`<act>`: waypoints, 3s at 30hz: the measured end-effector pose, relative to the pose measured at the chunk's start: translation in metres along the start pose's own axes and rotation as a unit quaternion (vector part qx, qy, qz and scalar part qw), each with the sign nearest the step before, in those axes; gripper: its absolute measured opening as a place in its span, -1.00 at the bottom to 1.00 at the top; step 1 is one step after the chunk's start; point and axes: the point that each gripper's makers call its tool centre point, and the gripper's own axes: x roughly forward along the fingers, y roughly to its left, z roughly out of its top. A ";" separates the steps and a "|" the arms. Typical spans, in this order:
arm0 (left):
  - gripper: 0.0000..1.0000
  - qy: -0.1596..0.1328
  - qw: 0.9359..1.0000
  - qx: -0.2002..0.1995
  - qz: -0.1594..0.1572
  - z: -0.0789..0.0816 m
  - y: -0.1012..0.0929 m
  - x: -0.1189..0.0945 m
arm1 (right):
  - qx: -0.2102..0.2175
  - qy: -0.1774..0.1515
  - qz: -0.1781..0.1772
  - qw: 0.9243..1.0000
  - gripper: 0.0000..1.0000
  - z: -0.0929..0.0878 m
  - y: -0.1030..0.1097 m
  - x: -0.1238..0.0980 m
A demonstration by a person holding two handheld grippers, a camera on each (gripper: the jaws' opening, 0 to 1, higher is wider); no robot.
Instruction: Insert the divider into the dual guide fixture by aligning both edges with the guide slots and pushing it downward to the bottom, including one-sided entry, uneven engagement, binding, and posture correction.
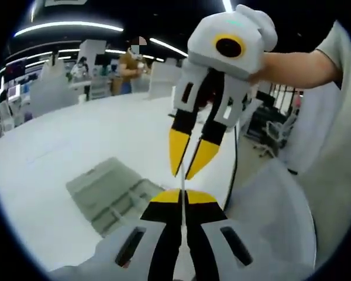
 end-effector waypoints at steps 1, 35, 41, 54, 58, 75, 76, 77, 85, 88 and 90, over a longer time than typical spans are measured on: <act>-1.00 -0.001 1.000 0.004 -0.001 0.000 0.000 0.000 | -0.001 0.001 0.003 1.000 -0.97 0.000 0.001 0.000; -1.00 0.001 0.998 0.065 -0.016 0.000 -0.010 0.004 | 0.044 -0.003 0.061 0.997 -1.00 -0.002 0.010 0.005; -1.00 -0.003 0.998 0.065 -0.015 0.001 -0.009 0.004 | 0.051 -0.005 0.058 0.997 -1.00 -0.002 0.009 0.005; -1.00 -0.007 0.999 0.041 -0.017 -0.002 -0.009 0.005 | 0.090 -0.015 0.064 0.994 -1.00 -0.001 0.010 0.003; -1.00 -0.001 0.999 0.043 -0.018 -0.003 -0.008 0.005 | 0.096 -0.019 0.063 0.993 -1.00 0.000 0.010 0.003; -0.98 0.026 0.999 0.038 -0.018 -0.013 -0.004 0.009 | 0.118 -0.041 0.055 0.991 -1.00 0.007 0.011 0.004; -0.97 0.026 0.999 0.036 -0.018 -0.014 -0.004 0.009 | 0.117 -0.040 0.054 0.991 -1.00 0.006 0.011 0.004; -0.97 0.026 0.999 0.035 -0.017 -0.014 -0.004 0.009 | 0.116 -0.039 0.053 0.991 -1.00 0.006 0.011 0.004; -0.86 0.024 0.999 0.031 -0.003 -0.013 0.000 0.010 | 0.095 -0.007 0.041 0.995 -1.00 0.001 0.007 0.003; -0.81 0.026 0.999 0.033 0.004 -0.015 0.003 0.008 | 0.095 -0.004 0.036 0.995 -1.00 -0.001 0.004 0.003; -0.79 0.025 0.999 0.031 0.009 -0.015 0.005 0.006 | 0.095 0.002 0.033 0.995 -1.00 -0.004 0.001 0.002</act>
